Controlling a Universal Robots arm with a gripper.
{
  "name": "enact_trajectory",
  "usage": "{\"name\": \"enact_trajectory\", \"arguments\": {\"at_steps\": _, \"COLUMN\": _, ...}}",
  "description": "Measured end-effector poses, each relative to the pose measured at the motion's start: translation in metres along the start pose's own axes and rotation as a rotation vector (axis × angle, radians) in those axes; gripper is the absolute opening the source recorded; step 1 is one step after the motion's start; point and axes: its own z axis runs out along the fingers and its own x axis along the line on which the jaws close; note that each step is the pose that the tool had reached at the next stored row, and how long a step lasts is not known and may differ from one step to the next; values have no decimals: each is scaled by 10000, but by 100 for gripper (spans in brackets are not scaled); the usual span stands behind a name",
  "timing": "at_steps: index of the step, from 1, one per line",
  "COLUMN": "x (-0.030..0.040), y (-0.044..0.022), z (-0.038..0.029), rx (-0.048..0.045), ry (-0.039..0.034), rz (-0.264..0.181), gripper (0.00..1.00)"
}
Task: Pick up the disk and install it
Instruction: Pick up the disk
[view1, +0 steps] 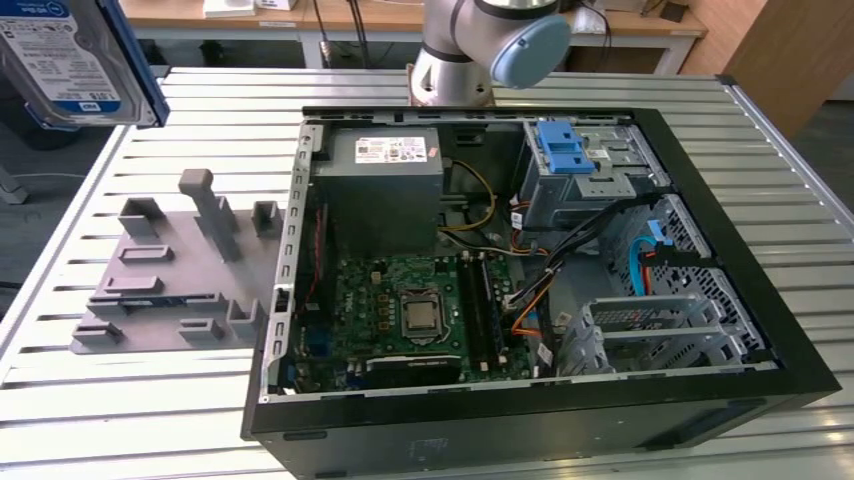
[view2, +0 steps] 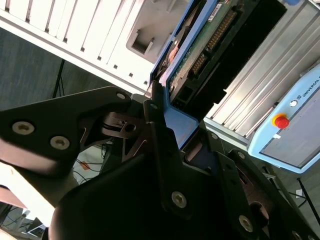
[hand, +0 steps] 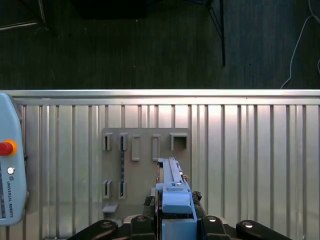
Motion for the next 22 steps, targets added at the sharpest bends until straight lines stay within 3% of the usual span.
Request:
{"name": "enact_trajectory", "arguments": {"at_steps": 9, "x": 100, "y": -91, "z": -1, "rx": -1, "ry": 0, "rz": 0, "gripper": 36}}
{"name": "enact_trajectory", "arguments": {"at_steps": 22, "x": 210, "y": -318, "z": -2, "rx": -10, "ry": 0, "rz": 0, "gripper": 36}}
